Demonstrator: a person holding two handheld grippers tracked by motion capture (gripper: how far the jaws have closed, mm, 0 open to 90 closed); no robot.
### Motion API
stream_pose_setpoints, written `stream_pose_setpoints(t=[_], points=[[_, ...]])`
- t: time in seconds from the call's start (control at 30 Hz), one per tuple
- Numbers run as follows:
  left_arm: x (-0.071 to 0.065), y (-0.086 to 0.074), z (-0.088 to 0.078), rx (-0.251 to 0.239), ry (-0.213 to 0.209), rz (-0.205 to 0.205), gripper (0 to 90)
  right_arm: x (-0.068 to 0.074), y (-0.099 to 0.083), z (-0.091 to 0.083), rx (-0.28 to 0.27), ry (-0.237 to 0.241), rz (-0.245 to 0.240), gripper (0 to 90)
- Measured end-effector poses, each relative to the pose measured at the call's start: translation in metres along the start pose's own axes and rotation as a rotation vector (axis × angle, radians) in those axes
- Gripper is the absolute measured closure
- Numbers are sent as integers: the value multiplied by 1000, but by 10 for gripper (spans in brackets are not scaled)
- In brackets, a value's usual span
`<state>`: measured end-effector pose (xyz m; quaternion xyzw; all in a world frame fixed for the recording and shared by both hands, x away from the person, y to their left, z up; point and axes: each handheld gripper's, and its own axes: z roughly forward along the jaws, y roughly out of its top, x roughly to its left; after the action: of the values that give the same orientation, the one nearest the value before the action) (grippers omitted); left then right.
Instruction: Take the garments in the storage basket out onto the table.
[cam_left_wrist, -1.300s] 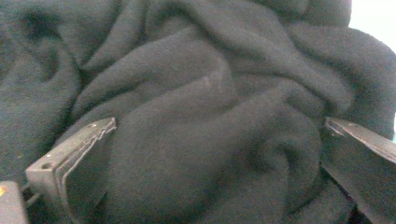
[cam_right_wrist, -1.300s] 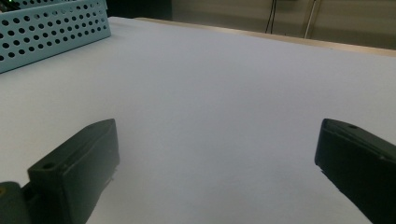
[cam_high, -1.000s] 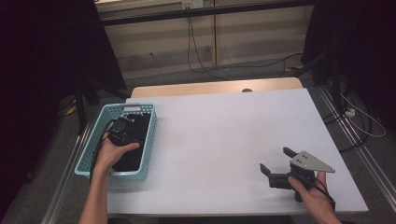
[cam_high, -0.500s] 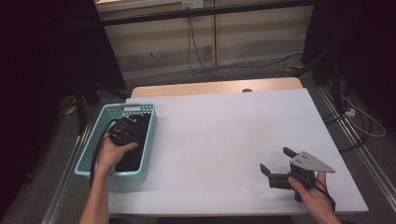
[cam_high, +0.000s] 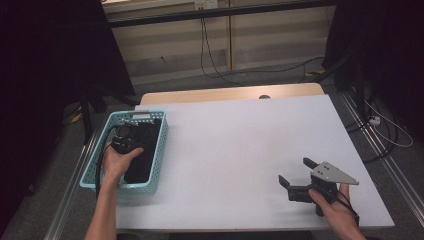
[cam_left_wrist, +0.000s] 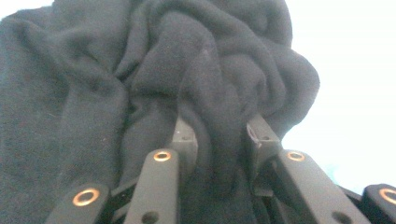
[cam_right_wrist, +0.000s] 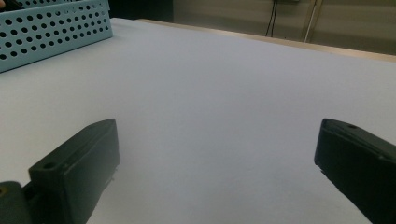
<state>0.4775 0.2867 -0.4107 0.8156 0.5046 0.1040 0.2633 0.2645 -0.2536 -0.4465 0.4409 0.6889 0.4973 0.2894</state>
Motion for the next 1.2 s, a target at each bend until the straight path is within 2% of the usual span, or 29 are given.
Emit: stream_pose_setpoints(t=[0.13, 0.2, 0.33, 0.47, 0.6, 0.77, 0.9, 1.1, 1.2], points=[[1, -3, -10, -73, -2, -23, 705, -1, 0, -1, -4, -5, -1, 0], [2, -4, -14, -103, 21, -33, 705, 0, 1, -1, -5, -7, 0, 0], [4, -5, -20, -165, 36, -48, 705, 0, 0, -1, -5, -2, -9, 0], [6, -6, -29, -233, 43, -56, 705, 0, 0, -1, -4, 0, -6, 0], [6, -7, -37, -263, 40, -61, 705, -2, 1, -1, -4, -6, 5, 0], [5, -8, -47, -343, 37, -69, 705, -2, 1, -2, -7, -6, 0, 0], [3, -8, -54, -402, 54, -66, 705, -1, 1, -2, -7, -3, 1, 0], [4, -11, -64, -501, 53, -107, 705, -2, 1, -2, -7, -5, 1, 0], [3, -11, -68, -537, 76, -97, 705, -2, 1, -1, -6, -3, 0, 0]])
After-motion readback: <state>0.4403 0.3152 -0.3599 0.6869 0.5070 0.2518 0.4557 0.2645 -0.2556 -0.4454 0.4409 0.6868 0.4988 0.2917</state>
